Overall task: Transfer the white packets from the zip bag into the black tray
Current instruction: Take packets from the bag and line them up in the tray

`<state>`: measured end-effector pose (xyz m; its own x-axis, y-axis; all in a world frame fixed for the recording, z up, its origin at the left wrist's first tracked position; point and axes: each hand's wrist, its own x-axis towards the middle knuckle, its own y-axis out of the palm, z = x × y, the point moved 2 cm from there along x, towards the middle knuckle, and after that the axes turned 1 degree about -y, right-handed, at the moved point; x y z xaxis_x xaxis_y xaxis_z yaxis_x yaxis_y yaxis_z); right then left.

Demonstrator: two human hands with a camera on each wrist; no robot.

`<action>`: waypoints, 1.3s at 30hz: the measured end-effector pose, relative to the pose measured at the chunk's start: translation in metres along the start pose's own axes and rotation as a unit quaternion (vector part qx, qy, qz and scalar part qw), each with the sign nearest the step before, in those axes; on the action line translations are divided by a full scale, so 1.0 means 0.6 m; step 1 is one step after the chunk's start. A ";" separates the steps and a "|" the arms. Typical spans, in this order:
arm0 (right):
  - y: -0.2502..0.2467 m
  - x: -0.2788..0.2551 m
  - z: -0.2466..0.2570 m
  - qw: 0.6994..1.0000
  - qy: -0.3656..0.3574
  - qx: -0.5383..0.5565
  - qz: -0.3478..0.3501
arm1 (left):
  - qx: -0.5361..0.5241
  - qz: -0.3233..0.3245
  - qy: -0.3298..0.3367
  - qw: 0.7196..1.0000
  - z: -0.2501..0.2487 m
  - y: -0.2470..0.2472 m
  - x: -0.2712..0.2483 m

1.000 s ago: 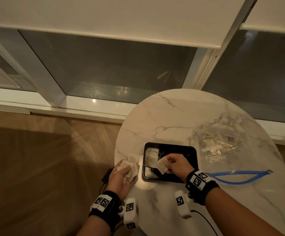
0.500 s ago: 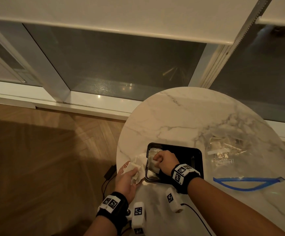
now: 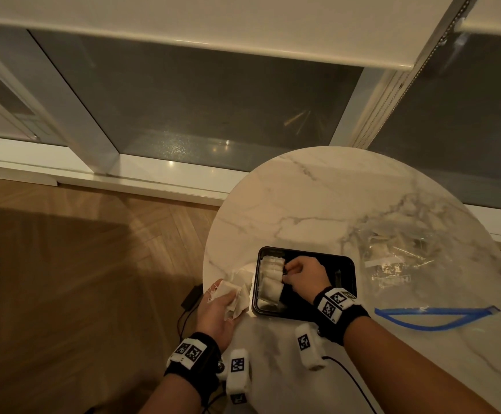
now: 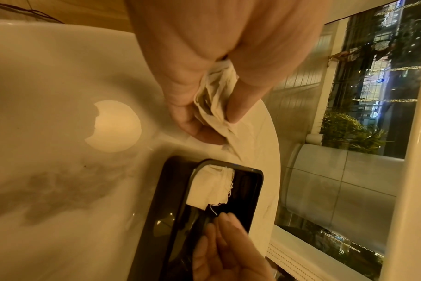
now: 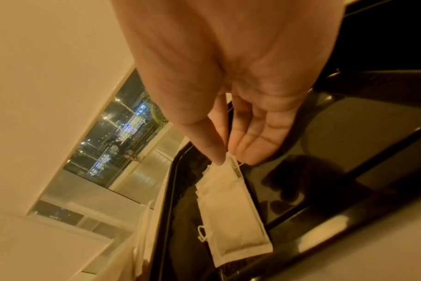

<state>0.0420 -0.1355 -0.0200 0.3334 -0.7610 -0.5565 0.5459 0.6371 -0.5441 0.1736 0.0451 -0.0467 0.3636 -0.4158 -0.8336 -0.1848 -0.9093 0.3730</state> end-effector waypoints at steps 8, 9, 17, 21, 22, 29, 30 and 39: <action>0.023 -0.009 -0.003 0.993 0.084 -0.060 0.066 | 0.018 -0.019 -0.011 1.000 0.004 0.003 0.004; 0.025 -0.008 -0.003 0.993 0.088 -0.058 0.059 | 0.020 -0.018 -0.009 1.000 0.004 0.005 0.004; 0.031 -0.004 -0.001 0.994 0.092 -0.038 0.035 | 0.028 -0.007 -0.010 1.000 -0.003 0.005 0.008; 0.033 -0.006 -0.003 0.995 0.095 -0.015 0.033 | 0.024 0.012 -0.009 1.000 -0.004 0.006 0.008; 0.034 -0.006 -0.004 0.995 0.097 -0.009 0.032 | 0.023 0.014 -0.010 1.000 -0.004 0.005 0.009; 0.039 -0.006 -0.002 0.990 0.120 -0.035 0.066 | 0.033 0.009 -0.007 0.999 -0.007 0.003 0.015; 0.040 -0.007 -0.002 0.989 0.120 -0.043 0.071 | 0.034 0.011 -0.007 0.999 -0.006 0.004 0.014; 0.043 -0.008 -0.005 0.990 0.115 -0.063 0.057 | 0.048 0.020 -0.002 0.999 0.005 0.020 0.012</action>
<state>0.0520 -0.1148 -0.0335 0.1947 -0.6447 -0.7393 0.4106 0.7380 -0.5355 0.1714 0.0310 -0.0494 0.3500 -0.4520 -0.8205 -0.2852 -0.8857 0.3662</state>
